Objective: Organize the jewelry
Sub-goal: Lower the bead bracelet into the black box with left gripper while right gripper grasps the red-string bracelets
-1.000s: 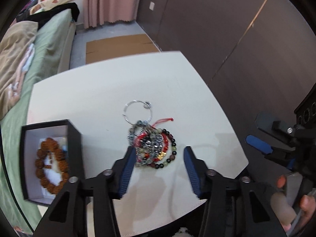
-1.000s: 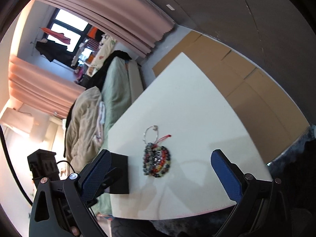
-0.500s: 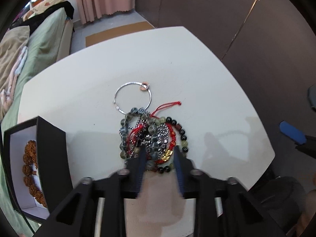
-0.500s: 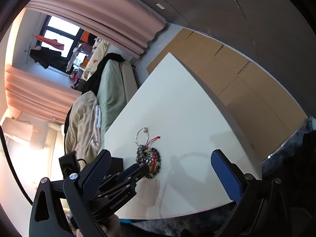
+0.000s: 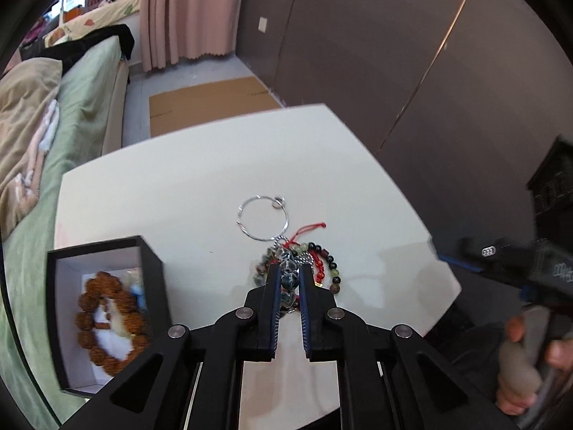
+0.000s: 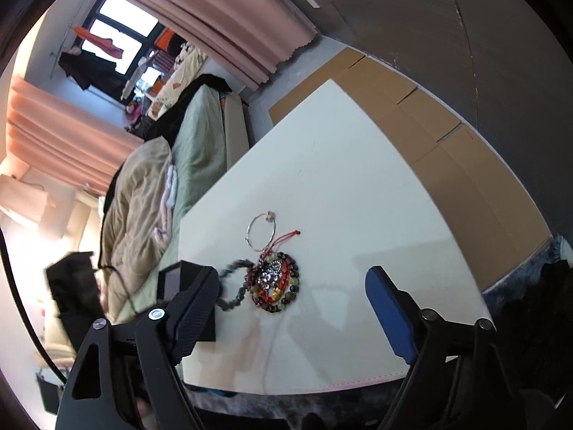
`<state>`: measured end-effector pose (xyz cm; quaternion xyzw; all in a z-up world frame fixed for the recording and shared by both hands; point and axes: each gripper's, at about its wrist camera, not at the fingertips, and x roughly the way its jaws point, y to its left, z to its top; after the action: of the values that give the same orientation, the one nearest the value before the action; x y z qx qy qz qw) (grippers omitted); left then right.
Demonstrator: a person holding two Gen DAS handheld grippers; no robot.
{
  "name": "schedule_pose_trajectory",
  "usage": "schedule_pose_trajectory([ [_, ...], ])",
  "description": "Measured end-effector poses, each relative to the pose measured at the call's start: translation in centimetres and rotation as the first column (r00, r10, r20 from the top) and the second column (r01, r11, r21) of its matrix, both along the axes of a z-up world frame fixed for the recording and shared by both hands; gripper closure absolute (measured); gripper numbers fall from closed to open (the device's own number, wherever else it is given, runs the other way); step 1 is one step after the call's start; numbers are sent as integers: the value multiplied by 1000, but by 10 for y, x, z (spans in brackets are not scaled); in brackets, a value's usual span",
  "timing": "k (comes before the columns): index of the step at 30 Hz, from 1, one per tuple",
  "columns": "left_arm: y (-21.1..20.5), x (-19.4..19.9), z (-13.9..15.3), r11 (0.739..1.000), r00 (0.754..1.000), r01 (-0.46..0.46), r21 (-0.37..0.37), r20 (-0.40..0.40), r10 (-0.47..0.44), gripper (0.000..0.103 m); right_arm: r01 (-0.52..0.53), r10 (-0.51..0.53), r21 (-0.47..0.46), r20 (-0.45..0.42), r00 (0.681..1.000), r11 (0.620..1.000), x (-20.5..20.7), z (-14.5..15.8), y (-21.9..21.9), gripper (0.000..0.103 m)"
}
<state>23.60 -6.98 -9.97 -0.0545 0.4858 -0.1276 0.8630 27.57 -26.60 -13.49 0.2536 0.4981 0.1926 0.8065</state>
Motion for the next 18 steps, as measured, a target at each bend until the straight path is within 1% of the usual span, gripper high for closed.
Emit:
schedule_pose_trajectory([
  [2,11,-5,8,1000,1000,-3,-30,24,3,93,-21,21,-32,4,1000,999,1,0,10,28],
  [6,34,-15,16,993,998,-32,-115,51,38,93,-69,69,-101,1,998,992,4,-4,31,36],
  [7,38,-15,18,991,998,-40,-127,52,47,93,-82,82,-118,-7,997,990,6,-6,38,39],
  [10,54,-20,27,988,995,-57,-146,78,69,93,-113,111,-159,-21,994,981,10,-10,54,44],
  [12,66,-22,35,983,992,-68,-172,94,85,93,-130,129,-188,-18,991,974,13,-9,62,45],
  [14,75,-24,38,979,990,-77,-186,102,97,93,-153,155,-227,-10,988,962,17,-6,71,49],
  [16,84,-25,39,976,988,-91,-196,104,113,93,-183,184,-268,-20,983,946,25,-7,81,56],
  [18,93,-26,41,972,987,-107,-209,99,130,93,-200,195,-309,-50,980,930,32,-13,87,64],
])
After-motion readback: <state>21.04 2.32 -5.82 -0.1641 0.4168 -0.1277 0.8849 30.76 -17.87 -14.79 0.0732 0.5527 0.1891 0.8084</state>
